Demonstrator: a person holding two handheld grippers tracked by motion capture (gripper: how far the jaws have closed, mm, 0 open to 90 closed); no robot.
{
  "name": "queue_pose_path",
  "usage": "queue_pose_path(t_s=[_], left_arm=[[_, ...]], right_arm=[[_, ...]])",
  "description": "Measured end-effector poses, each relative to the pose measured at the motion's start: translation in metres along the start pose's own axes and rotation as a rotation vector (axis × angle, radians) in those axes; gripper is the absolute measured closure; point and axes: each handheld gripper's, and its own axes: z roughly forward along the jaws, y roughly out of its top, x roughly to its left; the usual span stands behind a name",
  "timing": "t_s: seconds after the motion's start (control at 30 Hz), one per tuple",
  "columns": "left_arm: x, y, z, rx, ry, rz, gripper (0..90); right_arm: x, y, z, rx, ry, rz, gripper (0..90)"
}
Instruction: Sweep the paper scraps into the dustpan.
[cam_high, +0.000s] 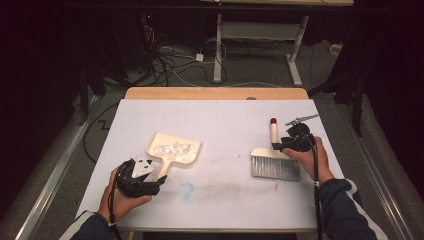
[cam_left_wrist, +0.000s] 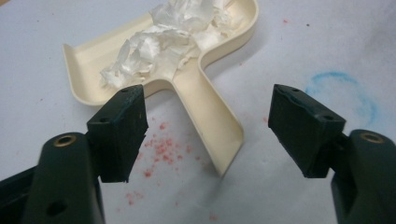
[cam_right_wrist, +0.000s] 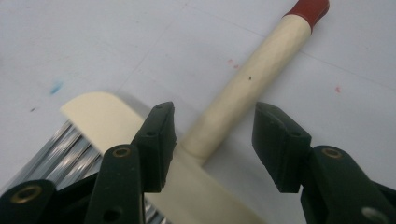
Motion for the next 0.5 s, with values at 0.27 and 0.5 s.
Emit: queue_pose_path(t_s=[0.27,0.5], left_arm=[[-0.005,-0.008,-0.002,0.019,0.007,0.007,26.4],[-0.011,-0.005,0.003,0.018,-0.015,0.027,26.4]], right_arm=[[0.005,0.010,0.026,0.071,-0.085,0.038,51.4],[0.011,0.013,0.030,0.084,-0.123,-0.011,53.0]])
